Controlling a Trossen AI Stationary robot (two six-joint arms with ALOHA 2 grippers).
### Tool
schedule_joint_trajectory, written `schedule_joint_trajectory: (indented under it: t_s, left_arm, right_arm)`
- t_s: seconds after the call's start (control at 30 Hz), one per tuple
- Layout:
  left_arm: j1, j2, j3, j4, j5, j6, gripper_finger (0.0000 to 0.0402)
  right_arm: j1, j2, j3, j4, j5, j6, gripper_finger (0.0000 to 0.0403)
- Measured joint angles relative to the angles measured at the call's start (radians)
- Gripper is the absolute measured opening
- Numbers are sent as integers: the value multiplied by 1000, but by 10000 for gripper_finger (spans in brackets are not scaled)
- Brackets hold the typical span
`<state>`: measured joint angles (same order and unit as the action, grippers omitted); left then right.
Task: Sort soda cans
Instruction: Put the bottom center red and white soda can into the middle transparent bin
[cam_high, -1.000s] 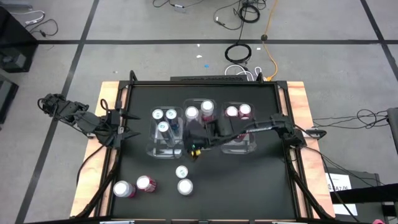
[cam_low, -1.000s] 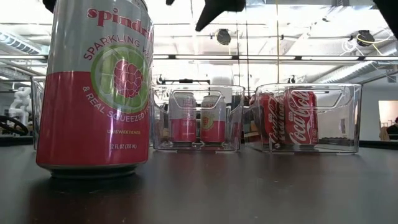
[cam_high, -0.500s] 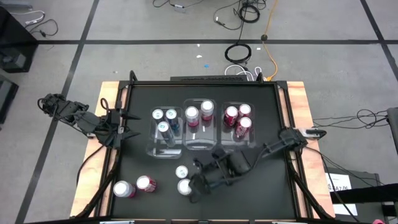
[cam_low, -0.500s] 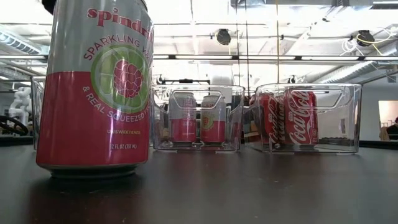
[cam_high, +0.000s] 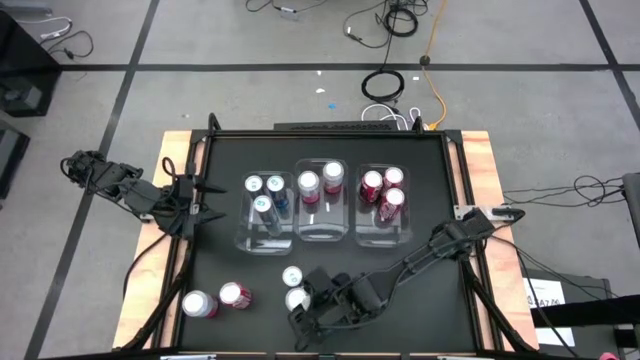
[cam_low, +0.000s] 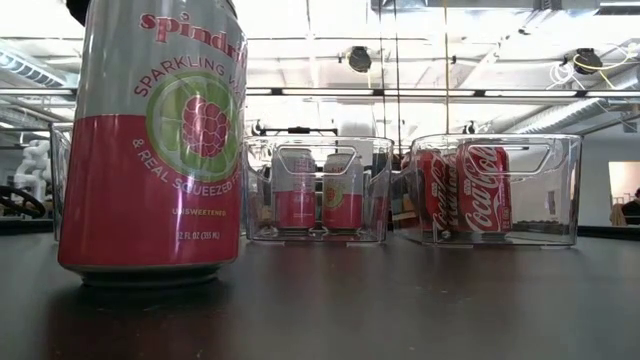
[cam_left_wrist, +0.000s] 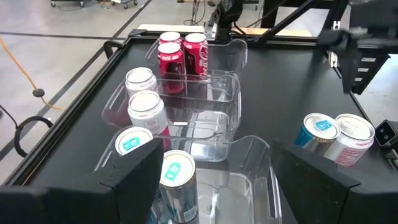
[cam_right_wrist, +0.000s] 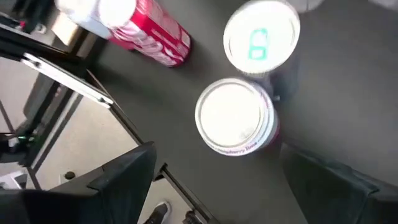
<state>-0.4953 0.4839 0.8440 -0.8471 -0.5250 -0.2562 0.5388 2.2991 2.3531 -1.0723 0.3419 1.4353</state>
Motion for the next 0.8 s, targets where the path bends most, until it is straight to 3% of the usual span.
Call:
schedule_joint_trajectory:
  t_s: [0.27, 0.8]
  left_arm:
    - [0, 0, 0, 0, 1, 0, 304]
    - [0, 0, 0, 0, 1, 0, 304]
  right_arm:
    - [0, 68, 0, 44, -5, 39, 336]
    - [-40, 135, 0, 56, -3, -77, 336]
